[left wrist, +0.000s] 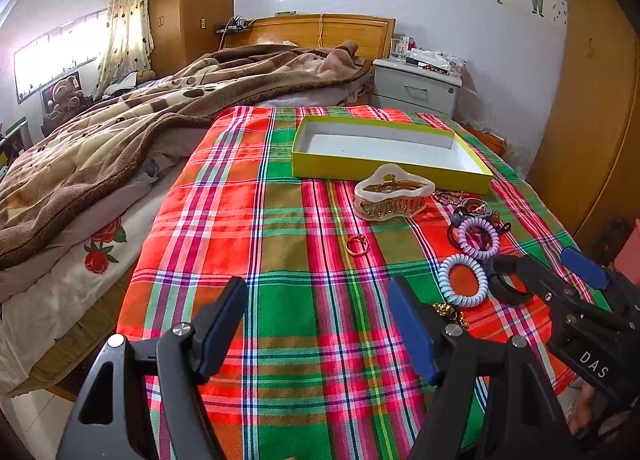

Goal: Organize jewelry

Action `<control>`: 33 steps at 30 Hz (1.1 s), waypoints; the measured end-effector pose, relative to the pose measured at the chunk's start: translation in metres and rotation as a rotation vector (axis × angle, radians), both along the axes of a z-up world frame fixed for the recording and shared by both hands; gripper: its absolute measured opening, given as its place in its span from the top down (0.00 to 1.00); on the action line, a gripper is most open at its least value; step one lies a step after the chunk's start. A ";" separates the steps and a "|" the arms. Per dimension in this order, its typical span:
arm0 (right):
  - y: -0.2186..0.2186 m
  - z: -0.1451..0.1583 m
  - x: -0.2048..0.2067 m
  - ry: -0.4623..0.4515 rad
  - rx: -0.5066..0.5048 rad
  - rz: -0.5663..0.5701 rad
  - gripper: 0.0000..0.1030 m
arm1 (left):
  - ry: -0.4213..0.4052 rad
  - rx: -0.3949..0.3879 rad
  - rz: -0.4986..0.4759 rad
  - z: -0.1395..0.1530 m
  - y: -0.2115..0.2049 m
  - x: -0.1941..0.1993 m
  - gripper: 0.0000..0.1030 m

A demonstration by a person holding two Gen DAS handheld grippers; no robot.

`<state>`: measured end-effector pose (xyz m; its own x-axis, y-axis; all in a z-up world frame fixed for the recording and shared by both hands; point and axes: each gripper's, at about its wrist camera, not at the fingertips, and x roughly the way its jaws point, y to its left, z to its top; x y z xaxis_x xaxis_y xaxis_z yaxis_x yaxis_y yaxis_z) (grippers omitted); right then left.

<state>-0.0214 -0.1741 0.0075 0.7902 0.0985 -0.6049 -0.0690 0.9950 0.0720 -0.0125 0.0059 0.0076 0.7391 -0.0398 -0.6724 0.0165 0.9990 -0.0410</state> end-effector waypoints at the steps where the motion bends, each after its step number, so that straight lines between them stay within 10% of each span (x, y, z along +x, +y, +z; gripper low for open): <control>1: 0.000 0.000 0.000 -0.001 0.000 0.000 0.24 | 0.001 0.000 0.001 0.000 0.000 0.000 0.28; 33: 0.000 0.001 -0.001 -0.003 -0.003 -0.003 0.24 | -0.016 0.004 -0.003 0.002 0.000 -0.004 0.28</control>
<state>-0.0224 -0.1742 0.0089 0.7922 0.0941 -0.6030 -0.0657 0.9954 0.0690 -0.0165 0.0061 0.0100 0.7493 -0.0394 -0.6611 0.0203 0.9991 -0.0365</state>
